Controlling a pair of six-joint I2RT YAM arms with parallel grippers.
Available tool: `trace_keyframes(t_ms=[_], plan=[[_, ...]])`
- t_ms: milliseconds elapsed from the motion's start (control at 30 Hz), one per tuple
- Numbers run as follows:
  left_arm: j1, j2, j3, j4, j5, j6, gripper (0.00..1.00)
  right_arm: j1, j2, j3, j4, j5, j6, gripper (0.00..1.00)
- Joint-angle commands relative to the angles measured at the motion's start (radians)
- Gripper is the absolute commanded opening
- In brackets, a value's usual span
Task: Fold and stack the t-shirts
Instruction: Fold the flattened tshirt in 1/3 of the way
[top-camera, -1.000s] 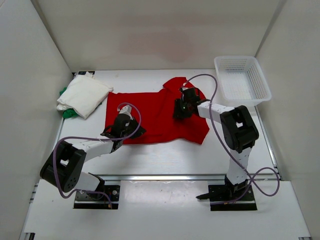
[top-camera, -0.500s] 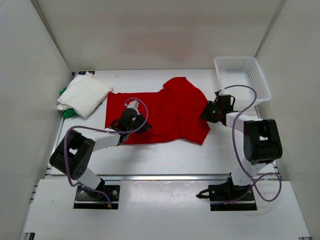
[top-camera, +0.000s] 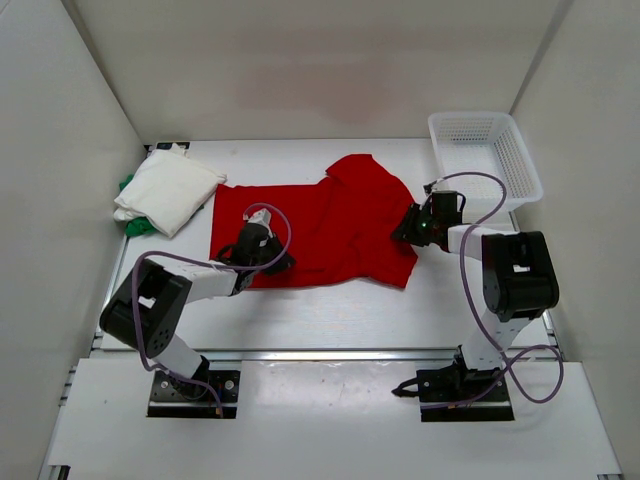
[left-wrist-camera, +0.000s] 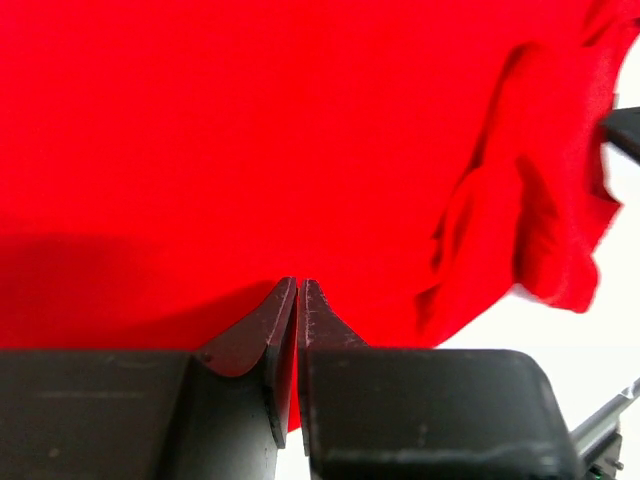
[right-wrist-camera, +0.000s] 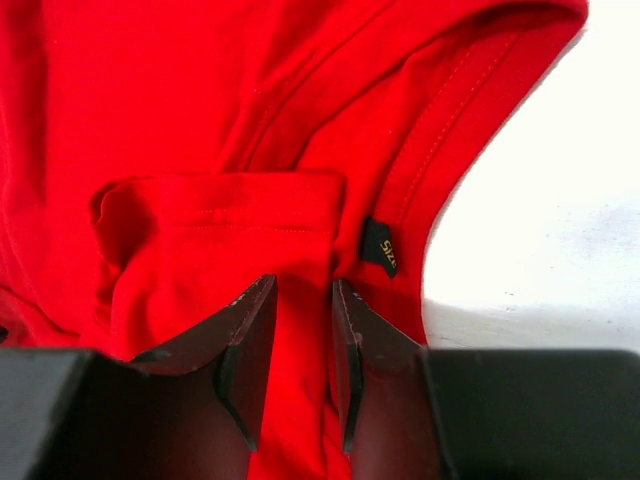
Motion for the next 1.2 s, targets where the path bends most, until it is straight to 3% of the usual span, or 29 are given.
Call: trace_keyframes(t_ms=[0,33,100,133,300,467,500,533,600,667,767,833,933,1033,1167], plan=[[0.008,-0.052,-0.036,0.009,-0.018,0.016,0.16,0.005,-0.023,0.017,0.024,0.047,-0.017,0.27],[0.020,-0.054,-0.045,0.002,-0.024,0.022,0.16,0.012,-0.025,0.023,0.020,0.058,-0.022,0.26],[0.033,-0.060,-0.074,0.006,-0.020,0.018,0.16,0.002,-0.037,-0.002,0.000,0.086,-0.018,0.04],[0.054,-0.068,-0.079,0.009,-0.012,0.013,0.16,-0.010,-0.043,-0.017,0.007,0.104,-0.007,0.00],[0.160,-0.135,-0.206,0.035,0.002,-0.037,0.15,-0.081,-0.130,-0.147,0.058,0.144,0.030,0.00],[0.264,-0.204,-0.284,0.043,0.014,-0.071,0.16,-0.070,-0.184,-0.141,0.052,0.156,0.032,0.00],[0.280,-0.220,-0.285,0.031,0.010,-0.073,0.16,-0.066,-0.202,-0.138,0.044,0.167,0.030,0.04],[0.283,-0.241,-0.288,0.014,-0.006,-0.071,0.15,-0.054,-0.213,-0.140,0.023,0.199,0.033,0.18],[0.271,-0.284,-0.301,0.018,-0.024,-0.068,0.17,-0.034,-0.259,-0.150,0.012,0.199,0.030,0.34],[0.255,-0.336,-0.305,-0.017,-0.062,-0.051,0.18,-0.015,-0.301,-0.169,0.010,0.202,0.033,0.38],[0.264,-0.378,-0.315,-0.023,-0.044,-0.051,0.19,-0.026,-0.333,-0.200,0.055,0.167,0.027,0.26],[0.245,-0.376,-0.293,-0.031,-0.033,-0.051,0.19,-0.041,-0.271,-0.136,0.036,0.076,0.018,0.24],[0.139,-0.347,-0.221,-0.052,-0.056,-0.039,0.18,-0.037,-0.201,-0.075,0.010,0.047,0.004,0.20],[0.036,-0.294,-0.159,-0.029,-0.057,-0.039,0.19,-0.043,-0.143,-0.051,0.029,0.026,0.013,0.21],[-0.016,-0.241,-0.145,0.015,-0.030,-0.064,0.19,-0.038,-0.105,-0.046,0.032,0.021,-0.004,0.21]])
